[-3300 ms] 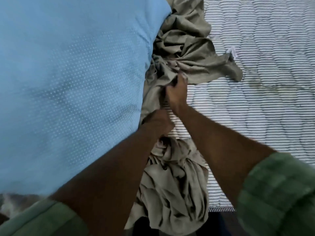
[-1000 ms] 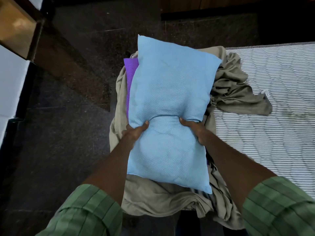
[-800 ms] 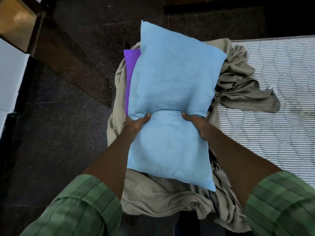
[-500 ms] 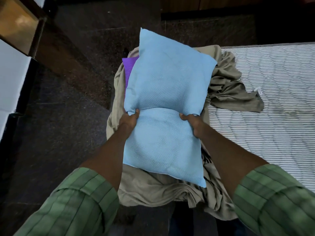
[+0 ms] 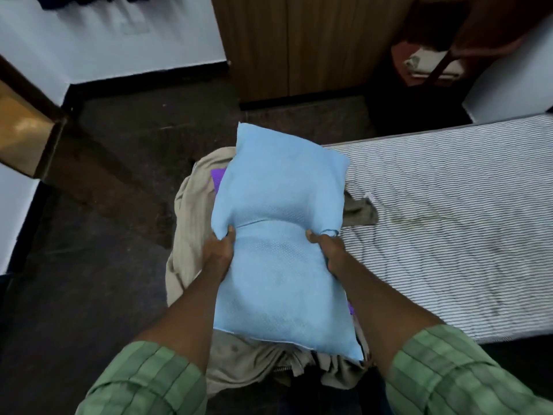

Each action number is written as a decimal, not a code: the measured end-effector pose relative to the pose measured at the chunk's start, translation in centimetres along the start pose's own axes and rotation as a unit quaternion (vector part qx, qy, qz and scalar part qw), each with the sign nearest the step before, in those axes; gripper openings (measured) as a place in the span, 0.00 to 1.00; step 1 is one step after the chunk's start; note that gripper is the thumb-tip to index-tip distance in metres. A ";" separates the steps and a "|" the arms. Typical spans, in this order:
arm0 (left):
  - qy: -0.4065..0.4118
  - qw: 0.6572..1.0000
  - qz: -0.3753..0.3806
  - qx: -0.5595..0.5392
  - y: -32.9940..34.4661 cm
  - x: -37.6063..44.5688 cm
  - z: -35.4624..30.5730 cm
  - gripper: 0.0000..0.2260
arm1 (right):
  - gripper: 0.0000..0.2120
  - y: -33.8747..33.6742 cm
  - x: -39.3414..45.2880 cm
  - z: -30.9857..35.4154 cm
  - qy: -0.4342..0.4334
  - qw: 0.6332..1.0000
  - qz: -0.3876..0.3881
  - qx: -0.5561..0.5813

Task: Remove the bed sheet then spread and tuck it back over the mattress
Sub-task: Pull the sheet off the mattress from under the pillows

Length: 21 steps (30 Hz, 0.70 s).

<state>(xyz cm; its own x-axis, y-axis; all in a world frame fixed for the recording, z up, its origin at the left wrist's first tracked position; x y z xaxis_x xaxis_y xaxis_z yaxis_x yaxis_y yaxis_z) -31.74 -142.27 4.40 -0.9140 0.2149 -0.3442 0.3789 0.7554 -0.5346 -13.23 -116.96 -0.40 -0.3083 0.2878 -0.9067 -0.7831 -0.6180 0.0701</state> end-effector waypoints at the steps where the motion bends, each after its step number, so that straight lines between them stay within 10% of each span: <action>1: 0.010 1.000 0.004 -0.005 1.2 -0.2 -1.3 0.26 | 0.46 -1.5 -0.1 0.9 -0.006 1.000 -0.002 0.002; 21: -0.016 0.991 0.121 -0.054 40.2 -3.8 -19.1 0.30 | 0.42 -39.8 4.3 21.7 -0.054 0.992 -0.103 -0.053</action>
<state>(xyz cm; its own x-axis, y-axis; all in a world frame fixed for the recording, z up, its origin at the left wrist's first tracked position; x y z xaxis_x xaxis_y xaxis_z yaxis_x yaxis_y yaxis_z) -15.77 -100.95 -1.03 -0.7928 0.3791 -0.4773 0.5669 0.7461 -0.3491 4.88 -75.25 1.99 -0.2082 0.4881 -0.8476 -0.7759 -0.6100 -0.1607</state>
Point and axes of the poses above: each hand's wrist, its own x-axis towards the middle knuckle, its own y-axis out of the palm, z = x × y, the point moved 5 cm from there along x, towards the middle knuckle, and after that the axes turned 13 degrees about y, right-handed, at the moved point
